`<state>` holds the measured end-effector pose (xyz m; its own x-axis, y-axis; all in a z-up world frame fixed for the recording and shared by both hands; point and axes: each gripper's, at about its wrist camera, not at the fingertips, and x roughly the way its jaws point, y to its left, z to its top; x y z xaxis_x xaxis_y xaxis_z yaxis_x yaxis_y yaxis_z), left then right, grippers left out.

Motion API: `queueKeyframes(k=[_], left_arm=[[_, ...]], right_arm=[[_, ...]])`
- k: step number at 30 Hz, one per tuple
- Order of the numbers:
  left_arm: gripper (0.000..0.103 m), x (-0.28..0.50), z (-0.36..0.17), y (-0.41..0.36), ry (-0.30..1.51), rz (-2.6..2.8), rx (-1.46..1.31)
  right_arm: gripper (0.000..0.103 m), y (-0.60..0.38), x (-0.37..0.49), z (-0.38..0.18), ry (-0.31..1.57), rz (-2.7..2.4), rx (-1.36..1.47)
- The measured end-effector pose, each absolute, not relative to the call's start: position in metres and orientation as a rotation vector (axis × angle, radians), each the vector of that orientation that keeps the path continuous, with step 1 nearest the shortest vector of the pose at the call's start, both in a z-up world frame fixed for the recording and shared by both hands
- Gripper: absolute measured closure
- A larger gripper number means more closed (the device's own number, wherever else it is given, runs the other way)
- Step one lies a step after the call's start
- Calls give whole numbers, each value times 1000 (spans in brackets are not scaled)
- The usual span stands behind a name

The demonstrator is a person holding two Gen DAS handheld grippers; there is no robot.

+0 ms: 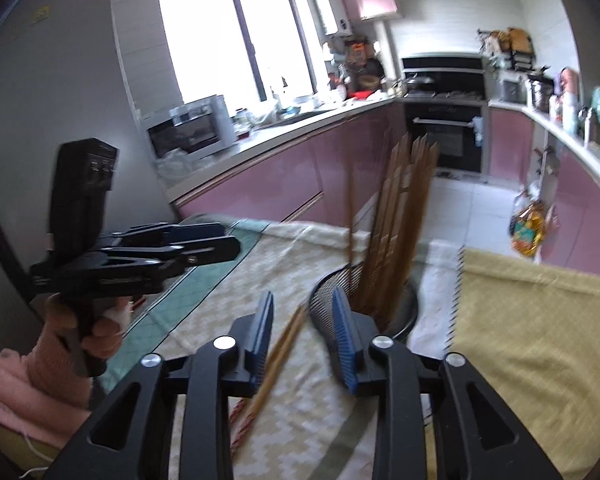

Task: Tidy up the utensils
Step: 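Move both open grippers down toward the last chopsticks on the cloth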

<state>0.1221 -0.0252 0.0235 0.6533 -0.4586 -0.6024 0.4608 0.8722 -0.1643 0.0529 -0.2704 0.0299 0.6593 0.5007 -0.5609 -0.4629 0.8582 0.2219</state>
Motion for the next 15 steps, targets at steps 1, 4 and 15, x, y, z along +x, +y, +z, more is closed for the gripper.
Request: queueKeyframes(k=[1, 4, 15], left_arm=[[41, 121, 18, -21, 693, -512, 1], [37, 115, -3, -9, 743, -490, -12], [33, 97, -61, -6, 875, -451, 3]], right_arm=[[70, -265, 52, 22, 676, 550, 59], [67, -252, 54, -6, 754, 552, 56], [67, -221, 55, -63, 898, 528, 63]])
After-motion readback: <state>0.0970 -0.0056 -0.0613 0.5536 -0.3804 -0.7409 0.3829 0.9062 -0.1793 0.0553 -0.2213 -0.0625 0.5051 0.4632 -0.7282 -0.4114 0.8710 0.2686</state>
